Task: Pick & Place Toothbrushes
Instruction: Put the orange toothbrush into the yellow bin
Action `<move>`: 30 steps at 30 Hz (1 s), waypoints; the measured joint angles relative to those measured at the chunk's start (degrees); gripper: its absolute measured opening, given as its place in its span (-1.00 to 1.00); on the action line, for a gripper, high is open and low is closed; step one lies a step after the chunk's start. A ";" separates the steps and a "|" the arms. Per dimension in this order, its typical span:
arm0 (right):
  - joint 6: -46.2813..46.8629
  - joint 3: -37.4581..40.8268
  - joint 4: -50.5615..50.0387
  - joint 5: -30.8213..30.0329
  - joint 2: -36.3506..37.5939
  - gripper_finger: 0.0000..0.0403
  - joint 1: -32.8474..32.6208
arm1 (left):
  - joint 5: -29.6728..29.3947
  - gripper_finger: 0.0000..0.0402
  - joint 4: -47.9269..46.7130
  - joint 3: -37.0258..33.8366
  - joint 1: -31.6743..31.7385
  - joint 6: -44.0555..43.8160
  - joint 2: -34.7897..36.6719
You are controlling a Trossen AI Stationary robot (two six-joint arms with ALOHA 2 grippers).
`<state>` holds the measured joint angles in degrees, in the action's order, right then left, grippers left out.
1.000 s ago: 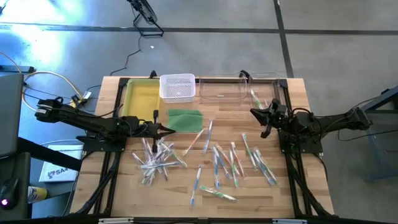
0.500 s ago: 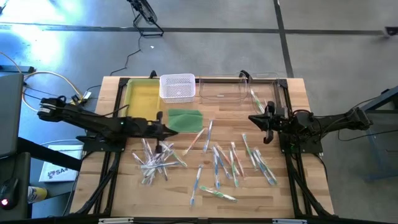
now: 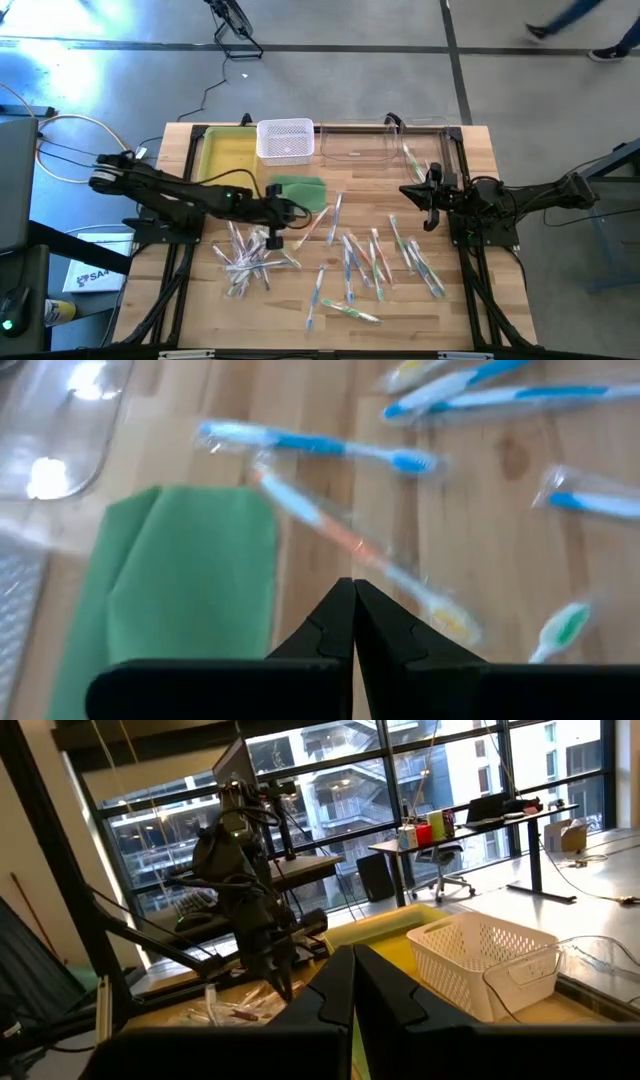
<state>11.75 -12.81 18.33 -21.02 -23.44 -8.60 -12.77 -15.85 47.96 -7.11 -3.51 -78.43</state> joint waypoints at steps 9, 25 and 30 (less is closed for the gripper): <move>0.02 -0.02 -2.03 -0.01 -0.90 -0.99 -0.01 | 6.31 -0.78 3.25 0.98 0.00 -2.52 -5.91; 0.51 -0.01 -1.85 0.18 -5.64 -0.99 0.00 | -1.78 -0.20 12.17 0.92 0.00 -12.89 -8.89; 0.51 -0.01 -1.75 -0.01 -5.81 -0.99 0.00 | -2.22 -0.20 13.10 0.91 0.04 -11.98 -12.41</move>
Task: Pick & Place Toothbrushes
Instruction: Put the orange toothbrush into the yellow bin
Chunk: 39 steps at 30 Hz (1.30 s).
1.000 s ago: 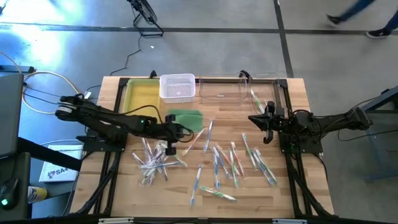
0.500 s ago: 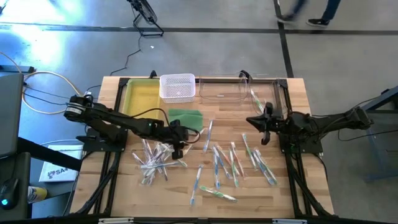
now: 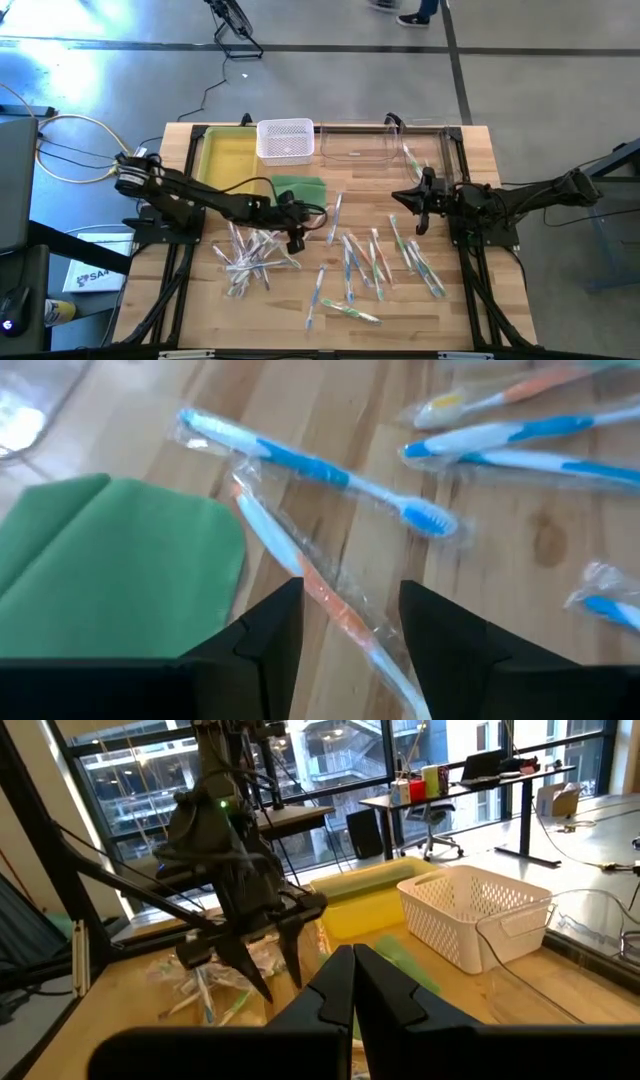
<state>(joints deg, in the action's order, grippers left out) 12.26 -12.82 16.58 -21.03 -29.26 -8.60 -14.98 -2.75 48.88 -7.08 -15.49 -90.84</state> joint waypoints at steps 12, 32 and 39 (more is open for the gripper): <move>-0.47 0.00 0.19 0.01 0.20 -0.99 -0.02 | -0.01 -0.20 3.98 0.01 -0.06 -7.51 -5.03; -2.32 0.00 -0.09 0.19 0.20 -0.99 0.00 | -5.51 -0.20 5.52 -0.01 -0.04 -7.38 -9.82; -3.11 0.00 -0.09 0.21 0.20 -0.99 -0.01 | -4.80 -0.20 2.52 -0.01 -0.04 -8.85 -9.82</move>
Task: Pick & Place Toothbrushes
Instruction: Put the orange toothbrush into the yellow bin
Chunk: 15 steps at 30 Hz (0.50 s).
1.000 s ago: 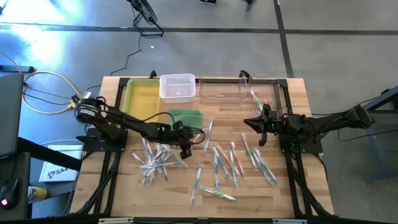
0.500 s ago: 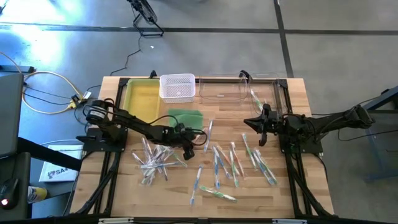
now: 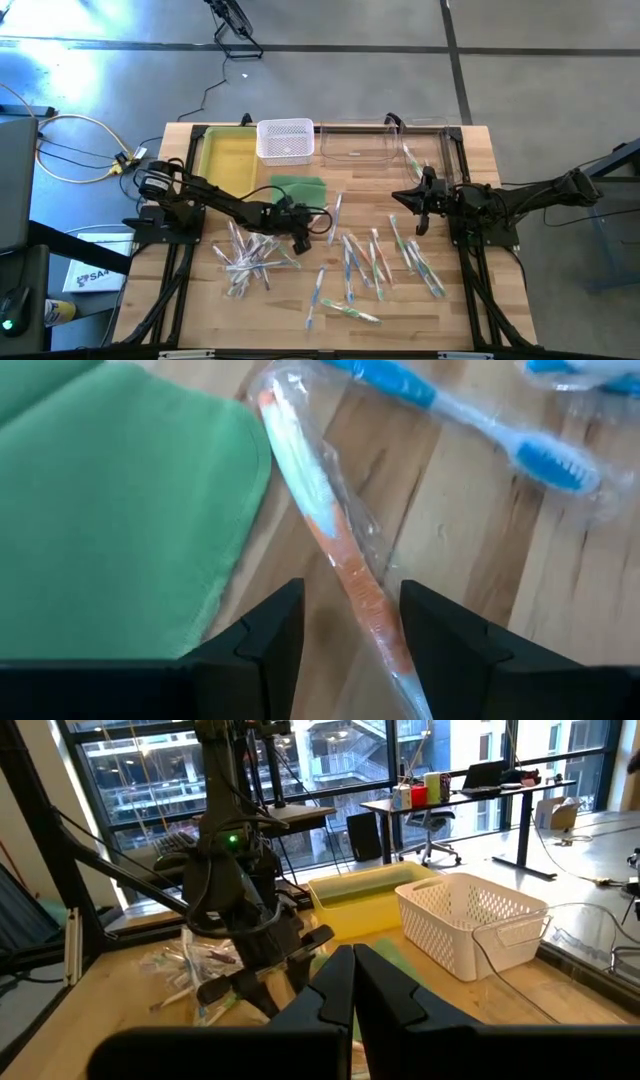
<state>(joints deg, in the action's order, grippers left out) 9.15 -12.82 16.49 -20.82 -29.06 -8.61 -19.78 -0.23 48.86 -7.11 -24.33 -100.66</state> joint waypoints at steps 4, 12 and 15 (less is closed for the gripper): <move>0.00 0.00 -0.02 -0.01 0.00 -0.99 0.00 | 0.54 -0.20 -0.16 0.00 0.00 -0.44 -0.01; 0.00 0.00 -0.02 0.00 0.00 -0.99 -0.01 | 0.56 -0.20 -1.64 0.07 0.00 -0.56 -0.06; 0.00 0.00 -0.04 0.00 0.00 -0.99 0.01 | 0.51 -0.25 -1.53 0.20 -0.02 -0.57 -0.55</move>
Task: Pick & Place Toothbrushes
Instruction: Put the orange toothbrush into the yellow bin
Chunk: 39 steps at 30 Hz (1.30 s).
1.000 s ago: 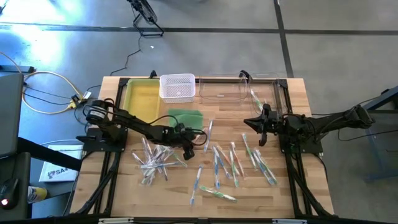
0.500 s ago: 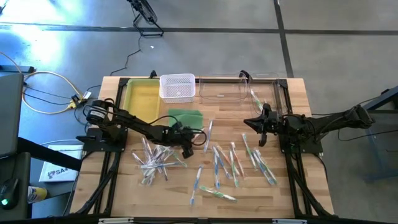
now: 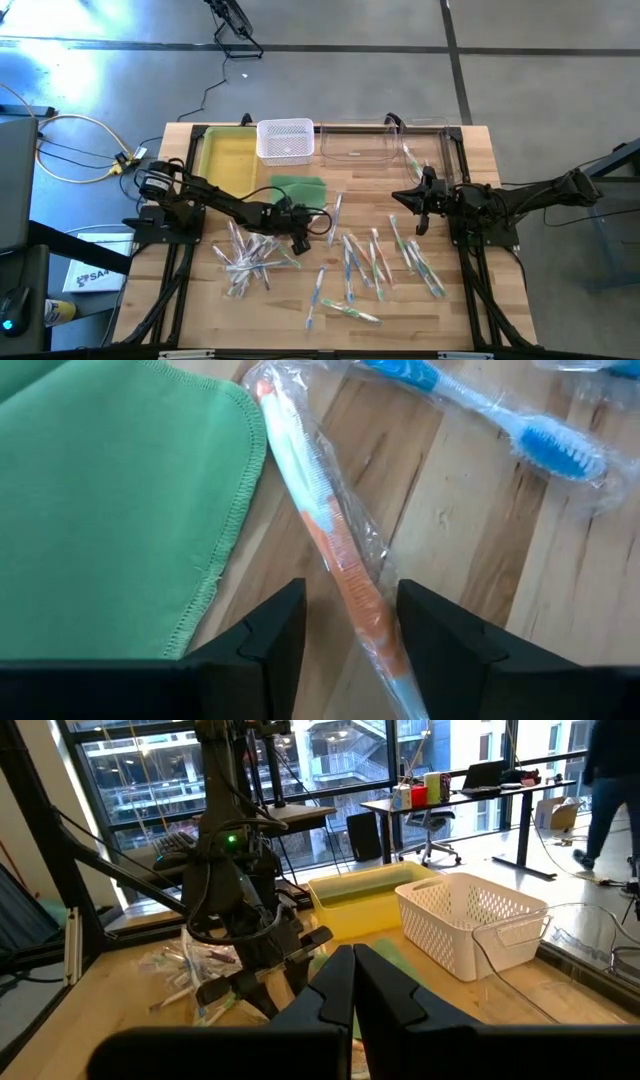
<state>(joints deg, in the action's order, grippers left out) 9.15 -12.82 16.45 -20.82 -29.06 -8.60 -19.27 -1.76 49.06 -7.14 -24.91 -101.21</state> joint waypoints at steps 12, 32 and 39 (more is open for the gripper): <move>-0.39 0.00 -0.30 0.00 0.00 -0.99 0.00 | 0.04 -0.81 2.71 -0.07 0.00 0.06 -0.97; -0.39 0.02 -1.35 0.00 0.02 -0.99 -0.02 | -5.95 -0.86 -1.89 8.82 0.02 14.79 3.92; -0.39 0.02 -1.86 0.00 0.00 -0.99 0.00 | -12.61 -0.86 -20.85 14.98 0.04 17.77 13.18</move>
<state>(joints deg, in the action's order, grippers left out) 8.75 -12.80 14.59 -20.82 -29.06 -8.60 -31.87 -22.61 64.04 -7.09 -7.14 -88.03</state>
